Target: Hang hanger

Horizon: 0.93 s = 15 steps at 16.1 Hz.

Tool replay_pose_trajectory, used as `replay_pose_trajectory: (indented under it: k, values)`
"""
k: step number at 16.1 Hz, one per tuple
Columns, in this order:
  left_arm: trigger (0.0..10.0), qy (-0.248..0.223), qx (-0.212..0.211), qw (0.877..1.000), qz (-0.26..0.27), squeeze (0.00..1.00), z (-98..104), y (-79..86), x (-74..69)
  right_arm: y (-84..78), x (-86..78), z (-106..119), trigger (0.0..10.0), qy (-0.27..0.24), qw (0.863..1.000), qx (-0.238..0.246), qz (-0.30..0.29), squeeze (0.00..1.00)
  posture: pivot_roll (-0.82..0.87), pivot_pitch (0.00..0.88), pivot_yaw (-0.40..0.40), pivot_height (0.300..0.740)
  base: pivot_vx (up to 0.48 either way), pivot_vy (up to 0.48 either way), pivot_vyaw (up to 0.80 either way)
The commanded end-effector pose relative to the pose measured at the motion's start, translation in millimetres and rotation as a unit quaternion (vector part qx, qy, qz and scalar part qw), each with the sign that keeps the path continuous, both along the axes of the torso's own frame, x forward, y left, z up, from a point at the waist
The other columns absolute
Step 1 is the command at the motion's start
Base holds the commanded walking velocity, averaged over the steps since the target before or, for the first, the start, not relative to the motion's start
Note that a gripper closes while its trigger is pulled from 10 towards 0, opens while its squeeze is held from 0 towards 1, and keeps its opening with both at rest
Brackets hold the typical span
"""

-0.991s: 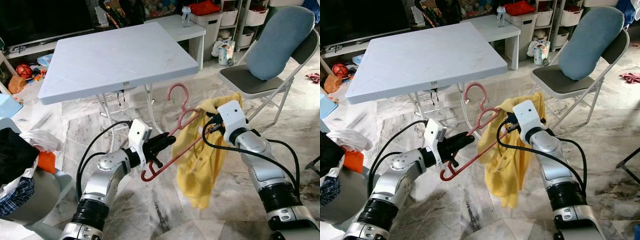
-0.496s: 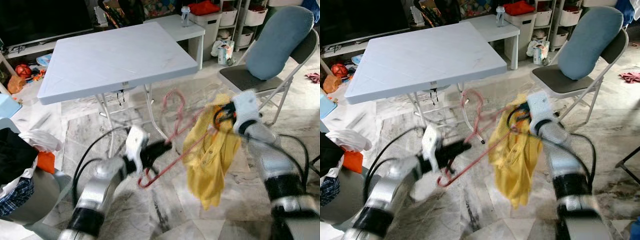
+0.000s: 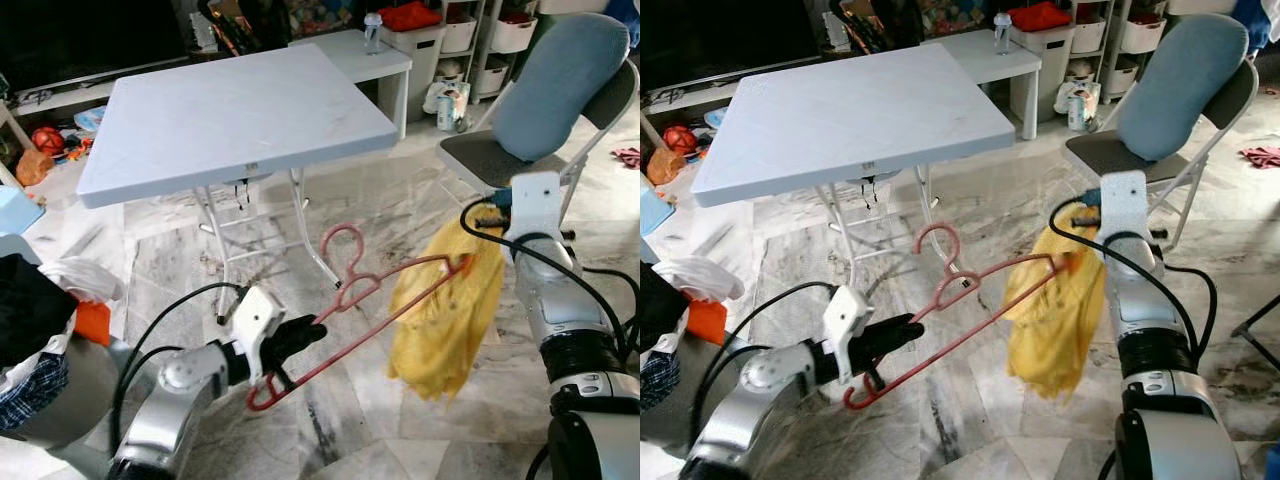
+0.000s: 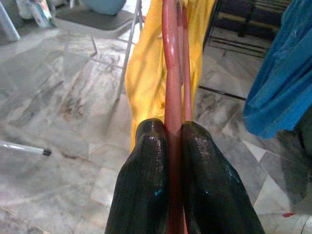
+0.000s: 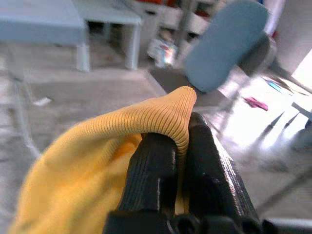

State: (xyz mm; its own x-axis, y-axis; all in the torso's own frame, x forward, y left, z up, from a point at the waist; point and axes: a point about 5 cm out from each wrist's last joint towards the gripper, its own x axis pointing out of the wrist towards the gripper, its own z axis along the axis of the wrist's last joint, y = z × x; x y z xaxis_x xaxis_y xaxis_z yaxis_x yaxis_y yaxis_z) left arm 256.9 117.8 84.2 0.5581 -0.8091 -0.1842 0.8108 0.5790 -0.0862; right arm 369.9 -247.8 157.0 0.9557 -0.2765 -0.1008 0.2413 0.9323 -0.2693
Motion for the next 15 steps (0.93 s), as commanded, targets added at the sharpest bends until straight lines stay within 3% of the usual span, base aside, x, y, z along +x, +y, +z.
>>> replay_pose_trajectory:
  k: [1, 2, 4, 6, 7, 9, 10, 11, 12, 13, 14, 15]
  values:
    - [0.0, -0.02, -0.003, 1.0, 0.016, 0.0, 11, 8.1, 0.2, -15.2, -0.1, 10, 0.0, -0.013, 0.999, 0.003, -0.048, 0.0, -0.1, 0.0, 0.029, 0.74, 0.0, 0.0, 0.0]
    - [0.0, -0.019, 0.01, 1.0, 0.014, 0.0, 11, 11.4, -4.3, -26.6, -4.8, 9, 0.0, -0.02, 0.997, -0.008, -0.076, 0.0, -0.1, 0.0, 0.027, 0.74, 0.0, 0.0, 0.0]
    - [0.0, -0.008, 0.012, 1.0, 0.015, 0.0, 9, 15.4, -7.4, -30.7, -7.6, 12, 0.0, -0.044, 0.996, -0.015, -0.08, 0.0, -0.09, 0.0, 0.027, 0.74, 0.0, 0.0, 0.0]
    - [0.0, 0.017, 0.021, 0.999, -0.023, 0.0, 4, 12.9, -15.6, -19.4, -3.8, 25, 0.0, -0.093, 0.995, -0.01, -0.043, 0.0, -0.09, 0.0, 0.03, 0.74, 0.0, 0.0, 0.0]
    - [0.0, 0.016, 0.02, 0.999, -0.022, 0.0, 5, 12.2, -15.4, -16.2, -2.7, 23, 0.0, -0.082, 0.996, -0.03, -0.035, 0.0, -0.09, 0.0, 0.03, 0.74, 0.0, 0.0, 0.0]
    - [0.0, -0.016, 0.046, 0.996, 0.078, 0.0, 7, 22.7, 4.5, -14.8, -9.1, 1, 0.0, -0.038, 0.999, 0.0, -0.03, 0.0, -0.09, 0.0, 0.028, 0.74, 0.0, 0.0, 0.0]
    - [0.0, -0.035, 0.053, 0.983, 0.175, 0.0, 9, 35.0, 17.8, -10.0, -14.7, -8, 0.0, -0.035, 0.999, 0.036, -0.003, 0.0, -0.09, 0.0, 0.028, 0.74, 0.0, 0.0, 0.0]
    - [2.0, -0.042, 0.043, 0.966, 0.25, 0.0, 12, 44.3, 24.4, -4.1, -19.4, -12, 0.0, -0.041, 0.997, 0.051, 0.028, 0.0, -0.08, 0.0, 0.031, 0.74, 0.0, 0.0, 0.0]
    - [10.0, -0.048, 0.039, 0.945, 0.321, 0.0, 15, 51.4, 25.3, 6.1, -28.3, -13, 0.0, -0.065, 0.991, 0.081, 0.079, 0.0, -0.09, 0.0, 0.038, 0.74, 0.0, 0.0, 0.0]
    - [10.0, -0.051, 0.042, 0.941, 0.333, 0.0, 15, 51.9, 25.0, 7.9, -30.5, -14, 0.0, -0.068, 0.991, 0.081, 0.088, 0.0, -0.08, 0.0, 0.044, 0.74, 0.0, 0.0, 0.0]
    - [10.0, -0.062, 0.037, 0.924, 0.376, 0.0, 16, 46.1, 21.5, 13.6, -38.5, -11, 0.0, -0.084, 0.985, 0.092, 0.117, 0.0, -0.08, 0.0, 0.051, 0.74, 0.0, 0.0, 0.0]
    - [10.0, -0.074, 0.033, 0.918, 0.389, 0.0, 17, 42.9, 20.3, 16.3, -41.4, -10, 0.0, -0.089, 0.983, 0.096, 0.128, 0.0, -0.09, 0.0, 0.058, 0.74, 0.0, 0.0, 0.0]
